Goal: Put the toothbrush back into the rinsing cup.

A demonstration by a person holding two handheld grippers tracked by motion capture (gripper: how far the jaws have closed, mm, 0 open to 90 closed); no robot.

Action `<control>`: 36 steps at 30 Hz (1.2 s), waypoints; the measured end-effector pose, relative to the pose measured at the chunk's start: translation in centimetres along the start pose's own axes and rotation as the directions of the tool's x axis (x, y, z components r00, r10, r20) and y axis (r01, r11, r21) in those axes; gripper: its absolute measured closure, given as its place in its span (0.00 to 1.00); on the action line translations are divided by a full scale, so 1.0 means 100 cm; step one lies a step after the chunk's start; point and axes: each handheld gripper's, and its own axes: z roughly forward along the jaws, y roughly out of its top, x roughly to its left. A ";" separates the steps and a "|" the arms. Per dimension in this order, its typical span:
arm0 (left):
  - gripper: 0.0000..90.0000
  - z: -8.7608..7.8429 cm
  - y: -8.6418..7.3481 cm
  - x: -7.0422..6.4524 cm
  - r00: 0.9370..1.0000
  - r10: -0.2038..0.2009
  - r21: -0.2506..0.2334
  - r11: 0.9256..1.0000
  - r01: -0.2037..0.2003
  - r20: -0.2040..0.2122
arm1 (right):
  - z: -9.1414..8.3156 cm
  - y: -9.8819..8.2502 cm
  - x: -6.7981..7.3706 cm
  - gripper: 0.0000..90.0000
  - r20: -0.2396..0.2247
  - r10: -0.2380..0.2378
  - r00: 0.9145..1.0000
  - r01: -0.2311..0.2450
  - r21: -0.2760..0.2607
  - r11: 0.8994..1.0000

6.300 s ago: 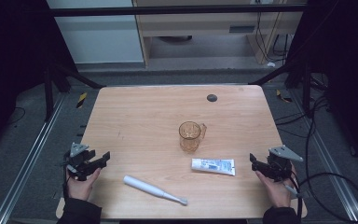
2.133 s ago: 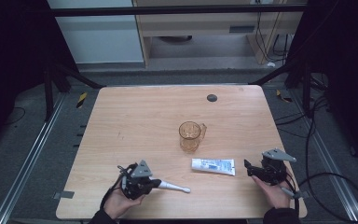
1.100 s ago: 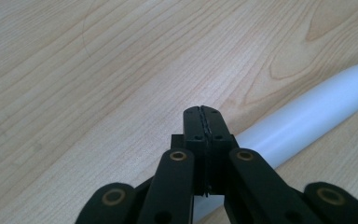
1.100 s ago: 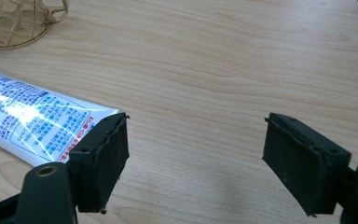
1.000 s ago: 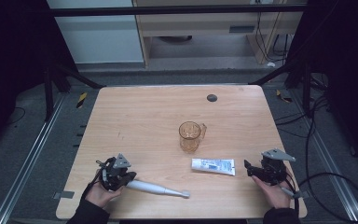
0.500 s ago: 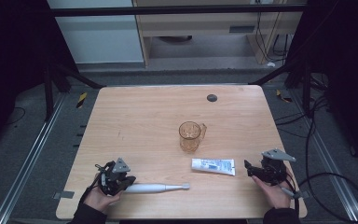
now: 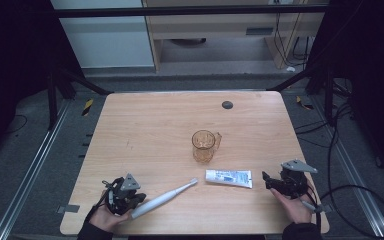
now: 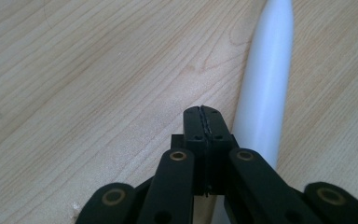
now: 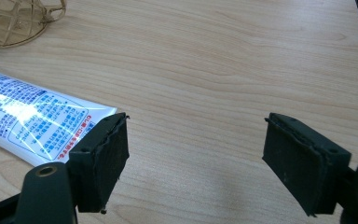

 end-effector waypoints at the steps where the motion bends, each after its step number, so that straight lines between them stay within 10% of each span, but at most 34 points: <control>1: 1.00 0.000 0.000 0.000 1.000 -0.001 -0.001 1.000 0.001 -0.001 | 0.000 0.000 0.000 0.25 0.000 0.000 1.000 0.000 0.000 1.000; 17: 0.66 -0.015 0.014 0.019 0.987 -0.102 -0.143 0.986 0.085 -0.121 | 0.000 0.000 -0.001 0.25 0.000 0.004 1.000 -0.004 0.002 1.000; 36: 0.39 -0.019 0.046 0.012 0.994 -0.088 -0.152 0.985 0.077 -0.066 | 0.002 0.001 -0.003 0.25 0.006 0.008 1.000 -0.008 0.006 1.000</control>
